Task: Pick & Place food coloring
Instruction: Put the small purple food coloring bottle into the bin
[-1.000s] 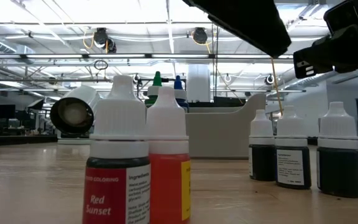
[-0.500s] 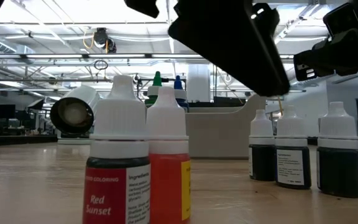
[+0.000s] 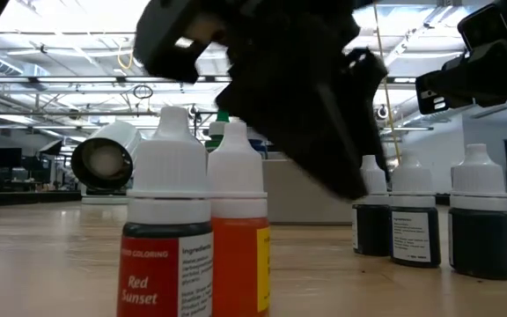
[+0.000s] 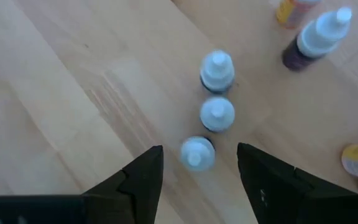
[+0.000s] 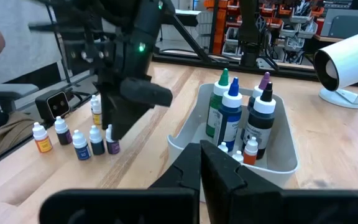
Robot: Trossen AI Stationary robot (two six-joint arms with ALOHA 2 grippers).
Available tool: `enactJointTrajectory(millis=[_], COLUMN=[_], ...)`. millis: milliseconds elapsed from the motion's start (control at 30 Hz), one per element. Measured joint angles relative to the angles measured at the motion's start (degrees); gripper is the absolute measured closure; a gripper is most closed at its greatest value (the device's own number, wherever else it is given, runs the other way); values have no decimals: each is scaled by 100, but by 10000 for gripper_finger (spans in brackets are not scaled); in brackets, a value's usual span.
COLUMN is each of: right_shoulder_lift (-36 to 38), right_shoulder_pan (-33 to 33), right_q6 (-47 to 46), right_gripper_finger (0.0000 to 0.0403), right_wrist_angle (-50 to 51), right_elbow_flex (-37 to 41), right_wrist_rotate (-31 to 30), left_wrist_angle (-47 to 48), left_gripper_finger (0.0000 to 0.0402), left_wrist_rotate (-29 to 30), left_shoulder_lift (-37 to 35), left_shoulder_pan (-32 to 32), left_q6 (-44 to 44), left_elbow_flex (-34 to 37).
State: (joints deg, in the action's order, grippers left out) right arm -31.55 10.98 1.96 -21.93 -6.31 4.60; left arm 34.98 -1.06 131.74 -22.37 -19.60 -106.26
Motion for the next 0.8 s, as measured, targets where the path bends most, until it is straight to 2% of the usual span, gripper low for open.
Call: enactJointTrajectory(millis=[267, 800], right_shoulder_lift=[0, 0], right_shoulder_pan=[0, 0], right_q6=[11, 24], right_gripper_finger=[403, 403], right_wrist_angle=[-2, 8], right_elbow_flex=[0, 0], right_wrist_rotate=[0, 0], left_wrist_angle=[-159, -141], left_gripper_finger=[208, 279], left_wrist_rotate=[-24, -50], left_shoulder_lift=[-10, -10], left_shoulder_pan=[9, 15], left_q6=[-81, -109], left_elbow_flex=[31, 33])
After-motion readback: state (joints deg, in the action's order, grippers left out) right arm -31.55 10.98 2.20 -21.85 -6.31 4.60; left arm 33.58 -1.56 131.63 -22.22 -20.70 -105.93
